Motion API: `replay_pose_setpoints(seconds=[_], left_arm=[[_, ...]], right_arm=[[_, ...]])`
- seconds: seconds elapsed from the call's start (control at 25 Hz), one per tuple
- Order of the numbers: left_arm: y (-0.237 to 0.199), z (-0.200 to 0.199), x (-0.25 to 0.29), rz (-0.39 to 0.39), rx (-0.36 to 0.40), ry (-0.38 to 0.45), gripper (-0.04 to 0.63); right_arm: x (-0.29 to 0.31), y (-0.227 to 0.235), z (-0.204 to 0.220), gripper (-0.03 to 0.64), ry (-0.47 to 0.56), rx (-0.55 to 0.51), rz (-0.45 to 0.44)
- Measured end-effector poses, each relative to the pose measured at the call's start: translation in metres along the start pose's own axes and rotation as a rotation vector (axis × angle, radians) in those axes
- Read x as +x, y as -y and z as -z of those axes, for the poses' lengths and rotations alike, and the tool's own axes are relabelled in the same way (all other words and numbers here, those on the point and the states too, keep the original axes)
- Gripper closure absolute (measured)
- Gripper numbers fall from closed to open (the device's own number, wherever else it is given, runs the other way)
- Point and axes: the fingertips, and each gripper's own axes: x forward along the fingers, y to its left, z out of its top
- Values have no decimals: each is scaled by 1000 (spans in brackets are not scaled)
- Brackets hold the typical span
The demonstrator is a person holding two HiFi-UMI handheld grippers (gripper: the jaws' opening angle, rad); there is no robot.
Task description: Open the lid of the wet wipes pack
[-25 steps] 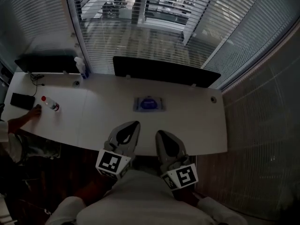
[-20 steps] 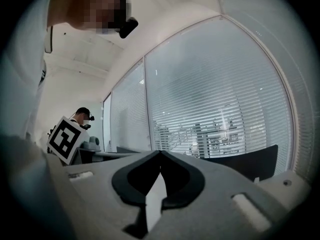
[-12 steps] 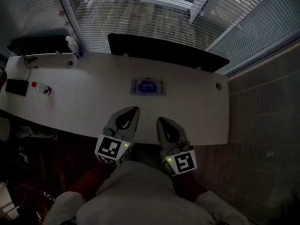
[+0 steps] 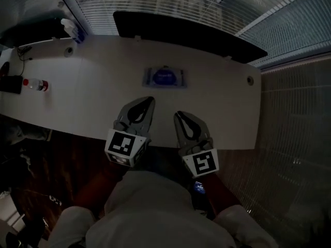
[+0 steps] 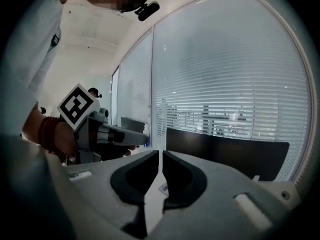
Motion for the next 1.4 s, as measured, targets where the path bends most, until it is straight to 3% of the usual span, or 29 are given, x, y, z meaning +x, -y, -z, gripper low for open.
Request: replay_pose_setpoints(seconds=[0.2,0.56,0.8,1.16,1.4], left_arm=[[-27,35,26,-7,-4,-44,592],[-69,101,71,-33,-34,-133,592],[-94,152,101,-69,24,-229,592],[-119,206,136,-81,17,-373,592],[-133,235,153,-94,3,-484,592]], right_arm=[[32,14,43,591,-92,-111,-14],[76,30,124,575,-283,-421,-50],[102,38,167,572,-326,-569,-79],[140,57,212,560,-391,-709,-82],[157,68,241,546,-422,-859,-82]])
